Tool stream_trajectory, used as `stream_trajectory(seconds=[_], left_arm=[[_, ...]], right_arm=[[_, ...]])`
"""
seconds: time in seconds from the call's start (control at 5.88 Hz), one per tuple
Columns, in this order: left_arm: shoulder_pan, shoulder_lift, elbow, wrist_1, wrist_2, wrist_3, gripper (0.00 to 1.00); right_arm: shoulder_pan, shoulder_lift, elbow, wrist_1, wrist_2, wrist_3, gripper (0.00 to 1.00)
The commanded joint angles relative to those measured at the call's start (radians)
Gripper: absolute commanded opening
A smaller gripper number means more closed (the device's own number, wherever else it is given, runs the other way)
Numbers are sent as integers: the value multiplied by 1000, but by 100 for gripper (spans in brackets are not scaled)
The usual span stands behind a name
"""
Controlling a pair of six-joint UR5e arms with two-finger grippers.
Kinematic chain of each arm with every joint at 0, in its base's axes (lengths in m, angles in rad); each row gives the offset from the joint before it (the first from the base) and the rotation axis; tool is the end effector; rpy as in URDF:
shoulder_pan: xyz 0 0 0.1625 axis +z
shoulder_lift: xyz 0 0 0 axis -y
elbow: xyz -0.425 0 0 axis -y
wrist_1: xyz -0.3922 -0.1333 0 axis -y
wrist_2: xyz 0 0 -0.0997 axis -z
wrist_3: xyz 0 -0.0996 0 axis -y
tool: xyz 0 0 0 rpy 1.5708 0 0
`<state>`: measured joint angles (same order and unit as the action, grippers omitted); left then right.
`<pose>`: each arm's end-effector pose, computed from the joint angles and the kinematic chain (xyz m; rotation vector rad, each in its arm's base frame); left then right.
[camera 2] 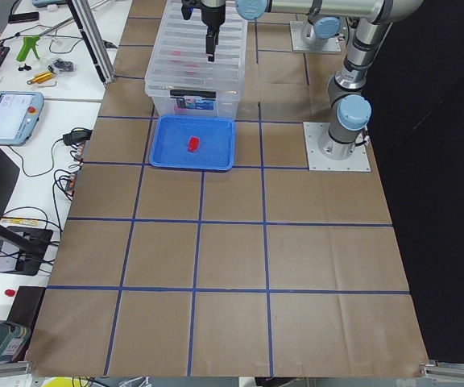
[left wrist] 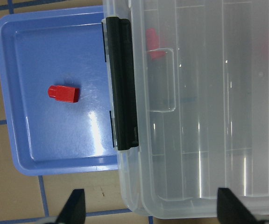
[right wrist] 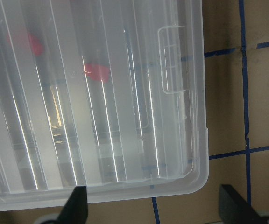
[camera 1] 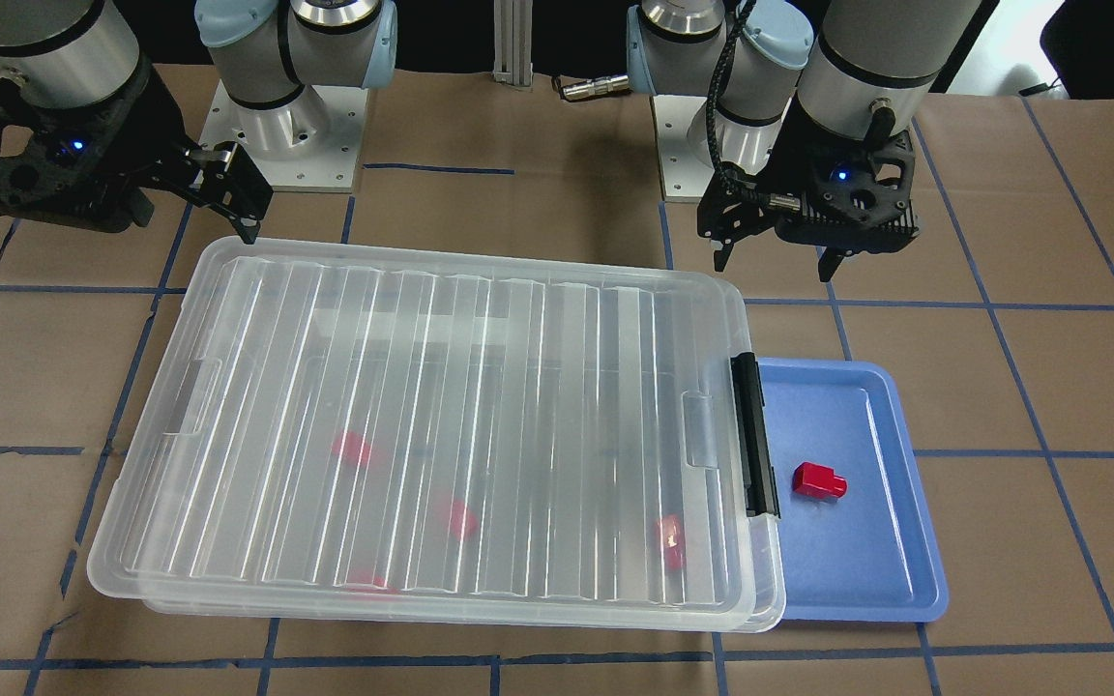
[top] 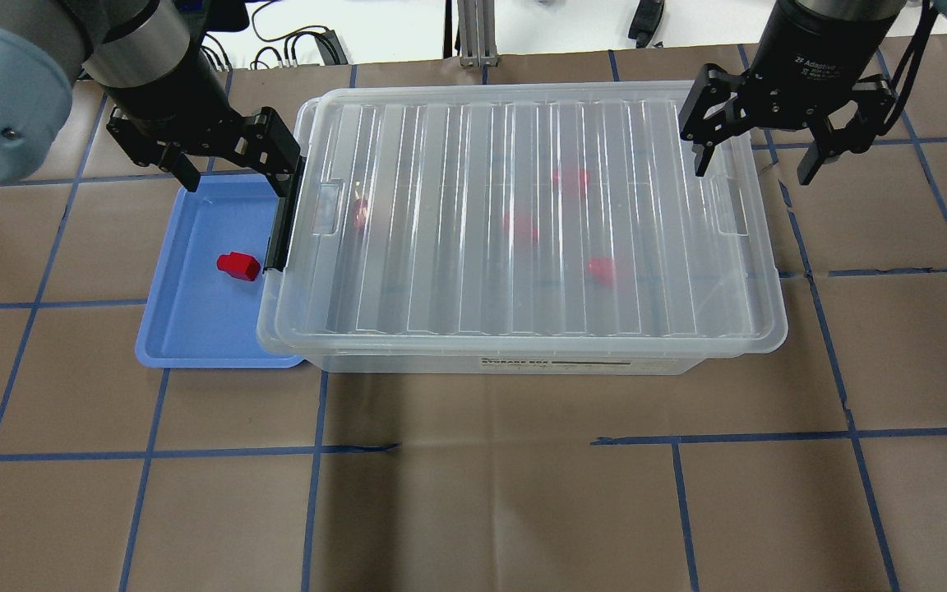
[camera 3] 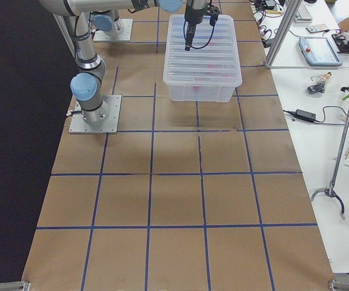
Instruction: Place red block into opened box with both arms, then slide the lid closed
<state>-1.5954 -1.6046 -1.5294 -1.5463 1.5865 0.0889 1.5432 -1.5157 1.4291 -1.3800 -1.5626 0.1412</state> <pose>-0.1442 -0.5060 0.4939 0.1768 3.1195 -0.0493 0.1202 -0.5064 0.5114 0.2649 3.1238 0.1639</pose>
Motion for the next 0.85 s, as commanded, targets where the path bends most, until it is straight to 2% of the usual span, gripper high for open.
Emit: stream_trajectory(seconds=[0.0, 0.34, 0.68], left_arm=[[0, 0, 0, 0, 1, -1, 98], [0, 0, 0, 0, 1, 0, 98], [0, 0, 0, 0, 1, 0, 98]], right_arm=[[0, 0, 2, -2, 4, 0, 100], [-14, 15, 20, -7, -14, -28, 100], [-117, 41, 69, -36, -11, -121, 100]])
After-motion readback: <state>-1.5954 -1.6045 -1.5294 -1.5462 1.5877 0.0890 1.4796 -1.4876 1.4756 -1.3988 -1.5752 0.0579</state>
